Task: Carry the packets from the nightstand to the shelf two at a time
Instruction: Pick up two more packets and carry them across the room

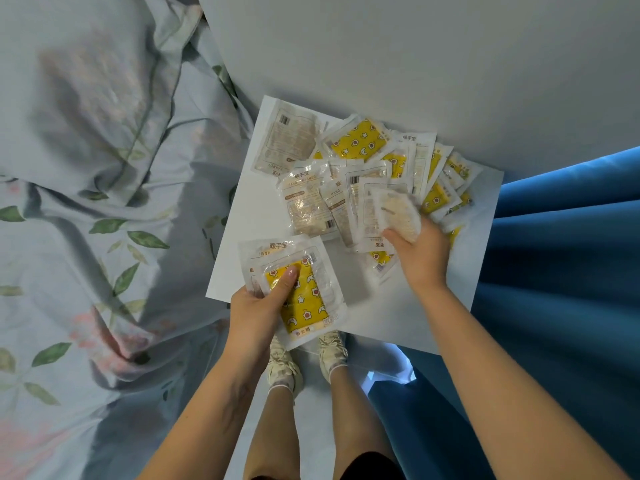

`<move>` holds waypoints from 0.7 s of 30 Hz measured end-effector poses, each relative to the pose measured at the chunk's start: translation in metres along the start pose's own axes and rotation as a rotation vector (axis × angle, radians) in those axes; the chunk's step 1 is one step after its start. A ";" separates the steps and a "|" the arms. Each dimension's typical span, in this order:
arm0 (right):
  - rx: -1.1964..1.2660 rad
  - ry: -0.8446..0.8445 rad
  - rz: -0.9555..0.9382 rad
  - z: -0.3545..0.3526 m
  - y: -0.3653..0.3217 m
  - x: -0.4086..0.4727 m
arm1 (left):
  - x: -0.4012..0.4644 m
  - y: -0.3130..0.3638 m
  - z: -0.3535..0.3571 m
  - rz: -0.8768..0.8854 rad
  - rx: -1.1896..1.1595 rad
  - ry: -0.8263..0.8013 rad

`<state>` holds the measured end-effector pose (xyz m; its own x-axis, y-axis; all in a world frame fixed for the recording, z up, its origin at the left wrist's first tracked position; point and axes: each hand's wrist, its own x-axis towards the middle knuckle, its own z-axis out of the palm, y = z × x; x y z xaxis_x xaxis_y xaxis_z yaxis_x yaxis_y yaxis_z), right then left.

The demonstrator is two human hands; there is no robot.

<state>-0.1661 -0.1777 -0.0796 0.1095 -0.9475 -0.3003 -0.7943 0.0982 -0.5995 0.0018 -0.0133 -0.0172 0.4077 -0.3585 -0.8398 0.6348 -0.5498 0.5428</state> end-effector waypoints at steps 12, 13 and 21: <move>0.783 -0.554 0.268 -0.040 -0.095 -0.106 | -0.030 0.020 0.023 0.101 -0.016 0.007; 0.806 -0.549 0.262 -0.040 -0.099 -0.112 | -0.039 0.025 0.025 0.127 -0.009 -0.001; 0.801 -0.644 0.112 -0.091 -0.158 -0.144 | -0.133 0.070 0.005 0.228 -0.223 0.043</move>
<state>-0.1105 -0.0844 0.1260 0.5454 -0.6013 -0.5840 -0.2150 0.5731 -0.7908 -0.0111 -0.0075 0.1329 0.5804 -0.4188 -0.6984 0.6500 -0.2784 0.7071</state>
